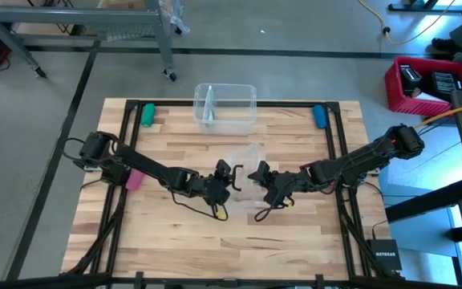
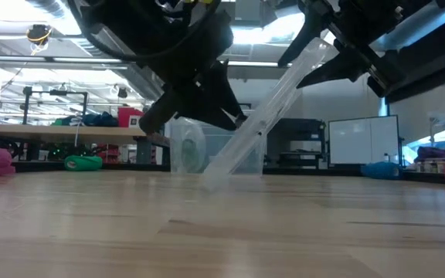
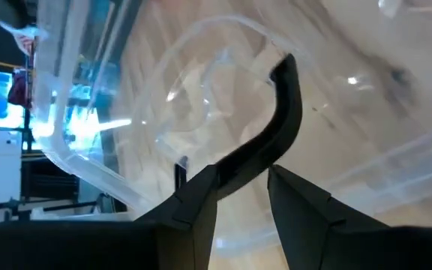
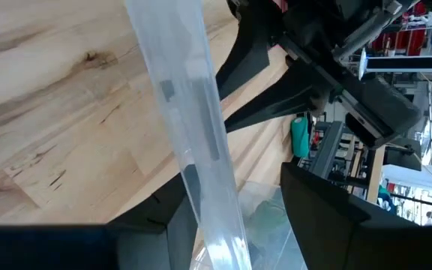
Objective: Roll bandage
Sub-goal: Close the transparent bin
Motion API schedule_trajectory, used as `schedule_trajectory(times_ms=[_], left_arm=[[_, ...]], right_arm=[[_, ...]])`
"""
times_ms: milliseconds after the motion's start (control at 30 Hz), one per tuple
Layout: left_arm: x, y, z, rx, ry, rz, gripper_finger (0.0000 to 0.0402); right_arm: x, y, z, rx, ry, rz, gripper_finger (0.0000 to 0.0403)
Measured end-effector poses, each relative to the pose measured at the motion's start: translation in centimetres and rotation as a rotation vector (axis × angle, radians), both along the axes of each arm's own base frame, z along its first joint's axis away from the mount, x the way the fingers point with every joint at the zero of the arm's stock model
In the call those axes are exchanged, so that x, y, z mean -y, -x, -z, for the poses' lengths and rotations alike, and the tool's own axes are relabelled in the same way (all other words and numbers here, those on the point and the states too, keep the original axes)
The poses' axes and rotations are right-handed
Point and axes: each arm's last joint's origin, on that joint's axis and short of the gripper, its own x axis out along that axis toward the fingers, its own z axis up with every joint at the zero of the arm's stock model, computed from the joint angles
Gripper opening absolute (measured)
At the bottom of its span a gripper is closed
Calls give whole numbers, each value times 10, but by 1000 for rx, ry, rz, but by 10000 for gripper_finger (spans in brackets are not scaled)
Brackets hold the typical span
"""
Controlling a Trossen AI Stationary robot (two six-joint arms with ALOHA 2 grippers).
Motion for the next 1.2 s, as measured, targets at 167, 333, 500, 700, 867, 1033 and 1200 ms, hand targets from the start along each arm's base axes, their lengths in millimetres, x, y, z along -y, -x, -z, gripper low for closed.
schedule_trajectory(times_ms=[167,333,500,700,867,1033,1200], left_arm=[[-1,-4,2,6,-32,24,114],[0,-8,-4,64,-62,55,114],[-3,-11,-5,68,-10,149,113],[-5,-14,-6,100,16,135,70],[-3,-13,-6,107,30,128,27],[10,-12,-10,147,71,103,27],[29,-15,-23,196,91,89,33]], right_arm=[[0,0,0,5,-3,-1,186],[-1,-1,-1,13,-11,-9,186],[-1,-1,-1,10,-16,-18,186],[-1,-1,-1,11,-51,-8,186],[1,1,-1,28,-90,85,186],[0,11,-5,27,-277,188,186],[0,28,-16,36,-420,290,186]])
